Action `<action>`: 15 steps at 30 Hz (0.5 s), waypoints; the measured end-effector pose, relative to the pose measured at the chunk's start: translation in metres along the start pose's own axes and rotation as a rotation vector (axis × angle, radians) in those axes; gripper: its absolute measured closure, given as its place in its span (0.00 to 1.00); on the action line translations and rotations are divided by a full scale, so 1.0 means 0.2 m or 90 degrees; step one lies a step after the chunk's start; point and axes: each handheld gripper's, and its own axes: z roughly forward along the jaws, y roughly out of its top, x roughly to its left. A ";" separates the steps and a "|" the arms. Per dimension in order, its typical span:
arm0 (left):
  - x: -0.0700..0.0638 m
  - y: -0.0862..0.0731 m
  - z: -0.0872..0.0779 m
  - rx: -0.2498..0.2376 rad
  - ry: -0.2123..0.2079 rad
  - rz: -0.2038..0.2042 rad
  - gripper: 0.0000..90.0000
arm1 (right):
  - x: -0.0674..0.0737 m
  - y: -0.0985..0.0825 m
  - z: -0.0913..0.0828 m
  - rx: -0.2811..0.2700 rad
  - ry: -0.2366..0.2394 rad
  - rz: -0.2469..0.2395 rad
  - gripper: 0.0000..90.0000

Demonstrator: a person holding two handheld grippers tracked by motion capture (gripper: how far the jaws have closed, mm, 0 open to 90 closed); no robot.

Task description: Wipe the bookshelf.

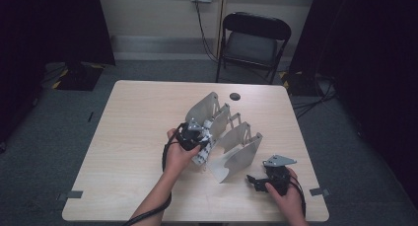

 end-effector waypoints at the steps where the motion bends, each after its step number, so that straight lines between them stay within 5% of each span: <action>1: 0.00 0.00 0.00 0.000 0.000 0.000 0.89 | 0.00 0.00 0.00 0.000 0.000 0.000 0.15; 9: 0.02 0.08 -0.13 -0.020 0.018 0.009 0.89 | 0.00 0.00 0.00 0.000 0.000 0.000 0.15; 15: 0.03 0.26 -0.26 -0.064 0.033 0.030 0.89 | 0.00 0.00 0.00 0.000 0.000 0.000 0.15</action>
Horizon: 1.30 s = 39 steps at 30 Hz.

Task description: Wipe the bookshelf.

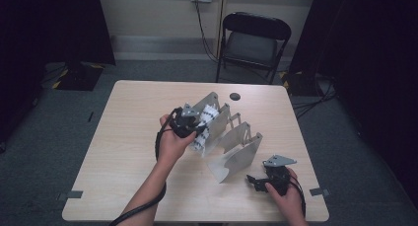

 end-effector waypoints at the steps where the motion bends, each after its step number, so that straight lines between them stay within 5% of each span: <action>1: 0.00 0.00 0.00 0.000 0.000 0.000 0.89 | 0.00 0.00 0.00 0.000 0.000 0.000 0.15; 7: -0.01 0.18 -0.06 -0.047 0.009 0.019 0.89 | 0.00 0.00 0.00 0.000 0.000 0.000 0.15; 11: -0.03 0.20 -0.03 -0.043 0.002 0.022 0.89 | 0.00 0.00 0.00 0.000 0.000 0.000 0.15; 27: -0.04 0.10 0.05 -0.003 -0.004 0.029 0.89 | 0.00 0.00 0.00 0.000 0.001 0.000 0.15; 39: -0.04 -0.01 0.10 0.003 -0.019 0.008 0.89 | 0.00 0.00 0.00 0.000 0.001 0.000 0.15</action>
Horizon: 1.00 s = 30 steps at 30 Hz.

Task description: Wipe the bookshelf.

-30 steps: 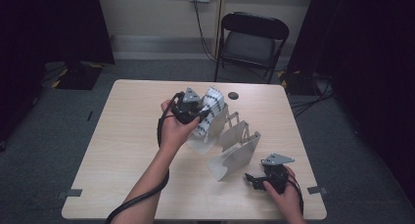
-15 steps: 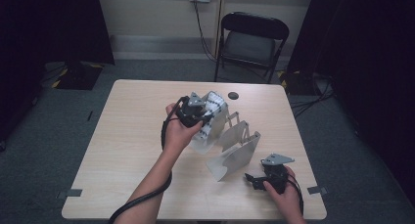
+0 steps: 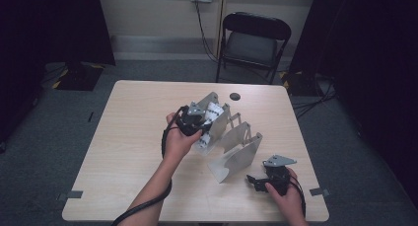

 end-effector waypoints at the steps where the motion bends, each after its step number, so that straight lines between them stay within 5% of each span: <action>1: 0.00 0.00 0.00 0.000 0.000 0.000 0.89 | 0.00 0.00 0.00 0.000 0.000 0.000 0.15; 21: -0.02 -0.23 0.10 0.034 -0.026 -0.047 0.89 | 0.00 0.00 0.00 0.000 0.000 0.000 0.15; 28: 0.00 -0.20 0.03 0.029 -0.018 -0.044 0.89 | 0.00 0.00 0.00 0.000 0.000 0.000 0.15; 30: 0.01 -0.13 -0.03 0.015 -0.007 -0.029 0.89 | 0.00 0.00 0.00 0.000 0.000 0.000 0.15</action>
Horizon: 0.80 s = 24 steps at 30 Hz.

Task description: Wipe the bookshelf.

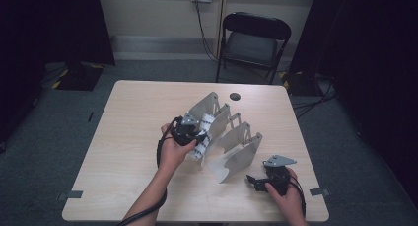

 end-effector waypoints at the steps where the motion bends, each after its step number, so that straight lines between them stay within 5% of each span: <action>1: 0.00 0.03 -0.02 -0.008 0.005 0.004 0.89 | 0.00 0.00 0.00 0.000 0.000 0.000 0.15; 7: -0.01 0.22 -0.12 -0.051 0.016 0.023 0.89 | 0.00 0.00 0.00 0.000 0.000 0.000 0.15; 11: -0.03 0.27 -0.12 -0.055 0.014 0.033 0.88 | 0.00 0.00 0.00 0.000 0.000 0.000 0.15; 24: -0.02 0.13 -0.02 -0.027 -0.001 0.008 0.89 | 0.00 0.00 0.00 0.000 0.000 0.000 0.15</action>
